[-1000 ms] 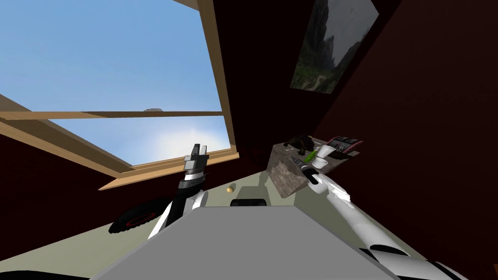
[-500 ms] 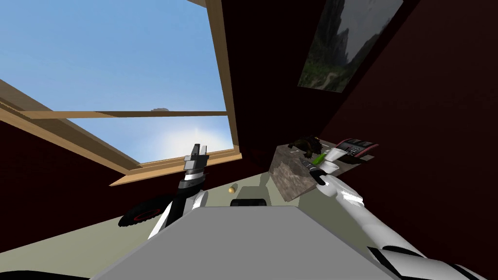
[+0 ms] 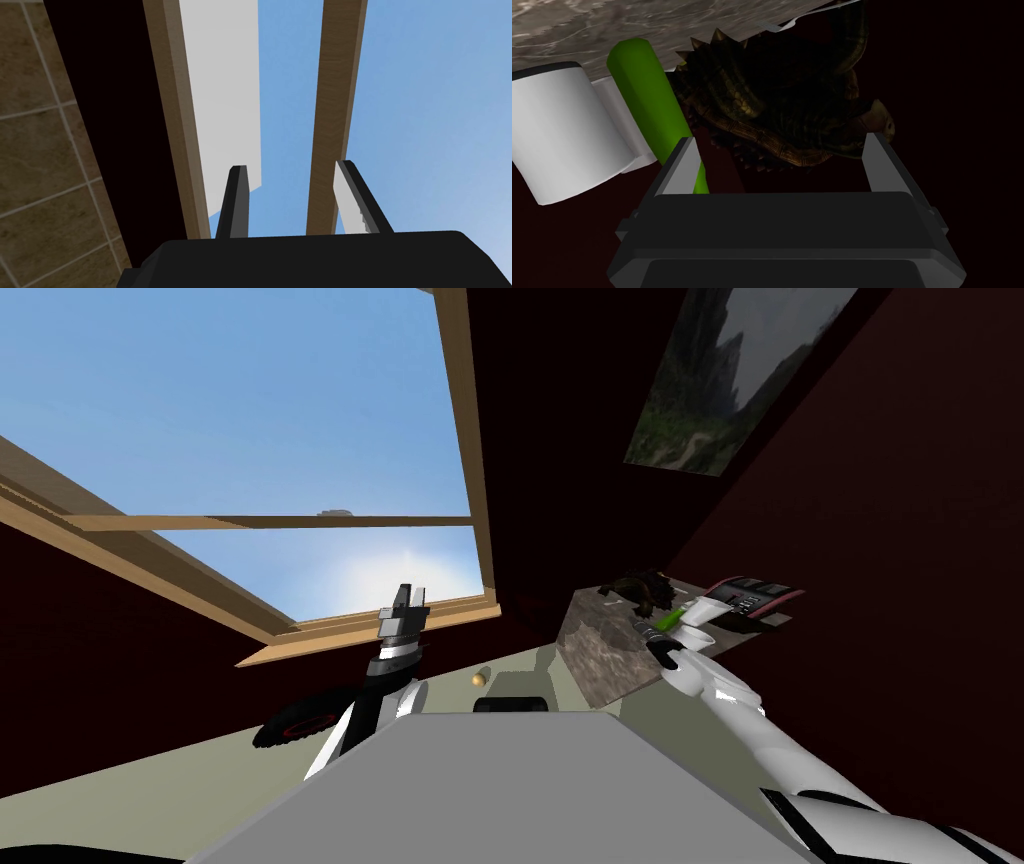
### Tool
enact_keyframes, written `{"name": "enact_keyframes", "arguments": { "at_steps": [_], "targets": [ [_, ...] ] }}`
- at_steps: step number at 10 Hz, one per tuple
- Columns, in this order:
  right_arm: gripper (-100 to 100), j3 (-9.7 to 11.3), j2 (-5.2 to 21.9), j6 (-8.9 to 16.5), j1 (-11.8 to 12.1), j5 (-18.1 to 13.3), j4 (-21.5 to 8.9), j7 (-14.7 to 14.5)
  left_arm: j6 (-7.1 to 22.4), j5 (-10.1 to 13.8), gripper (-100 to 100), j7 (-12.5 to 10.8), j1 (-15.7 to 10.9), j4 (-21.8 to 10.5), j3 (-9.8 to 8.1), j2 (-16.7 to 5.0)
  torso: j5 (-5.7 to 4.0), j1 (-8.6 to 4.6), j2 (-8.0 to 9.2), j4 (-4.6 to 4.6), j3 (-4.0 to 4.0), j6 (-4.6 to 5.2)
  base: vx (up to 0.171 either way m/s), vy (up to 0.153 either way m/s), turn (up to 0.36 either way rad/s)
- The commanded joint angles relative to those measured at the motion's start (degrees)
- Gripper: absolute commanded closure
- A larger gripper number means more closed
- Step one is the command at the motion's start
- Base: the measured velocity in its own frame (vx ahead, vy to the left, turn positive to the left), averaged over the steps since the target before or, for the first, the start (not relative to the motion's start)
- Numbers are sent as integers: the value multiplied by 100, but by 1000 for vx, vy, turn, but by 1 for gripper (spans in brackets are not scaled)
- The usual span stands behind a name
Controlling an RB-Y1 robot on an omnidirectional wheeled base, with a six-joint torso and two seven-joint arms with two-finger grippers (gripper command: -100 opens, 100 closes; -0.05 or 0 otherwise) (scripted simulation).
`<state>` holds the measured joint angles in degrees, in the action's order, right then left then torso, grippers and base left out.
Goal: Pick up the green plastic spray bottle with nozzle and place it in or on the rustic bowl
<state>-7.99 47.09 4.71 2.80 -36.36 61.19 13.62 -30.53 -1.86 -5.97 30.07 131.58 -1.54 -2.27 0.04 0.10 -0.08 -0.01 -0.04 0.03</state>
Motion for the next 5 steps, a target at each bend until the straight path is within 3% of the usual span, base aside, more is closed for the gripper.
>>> {"name": "enact_keyframes", "arguments": {
  "at_steps": [1,2,3,4,5],
  "targets": [
    [-100,-83,-63,-59,-124,-99,-286,-52,0,0,0,0,0,0,0,0,0,0,0,0,0,0,32,22,-8],
    [-100,-194,63,117,-199,-213,-482,8,0,0,0,0,0,0,0,0,-1,-5,2,0,1,2,53,48,106],
    [-100,-194,63,117,-199,-213,-718,8,0,0,0,0,0,0,0,0,2,3,-5,0,-3,-3,60,35,77],
    [-100,-306,181,252,-270,-324,-1091,66,0,0,0,0,0,0,0,0,0,-1,-8,-2,-5,1,70,36,116],
    [-100,-306,181,290,-270,-324,-1103,66,0,0,0,0,0,0,0,0,0,0,-11,-2,-6,-1,66,29,68]
  ]
}}
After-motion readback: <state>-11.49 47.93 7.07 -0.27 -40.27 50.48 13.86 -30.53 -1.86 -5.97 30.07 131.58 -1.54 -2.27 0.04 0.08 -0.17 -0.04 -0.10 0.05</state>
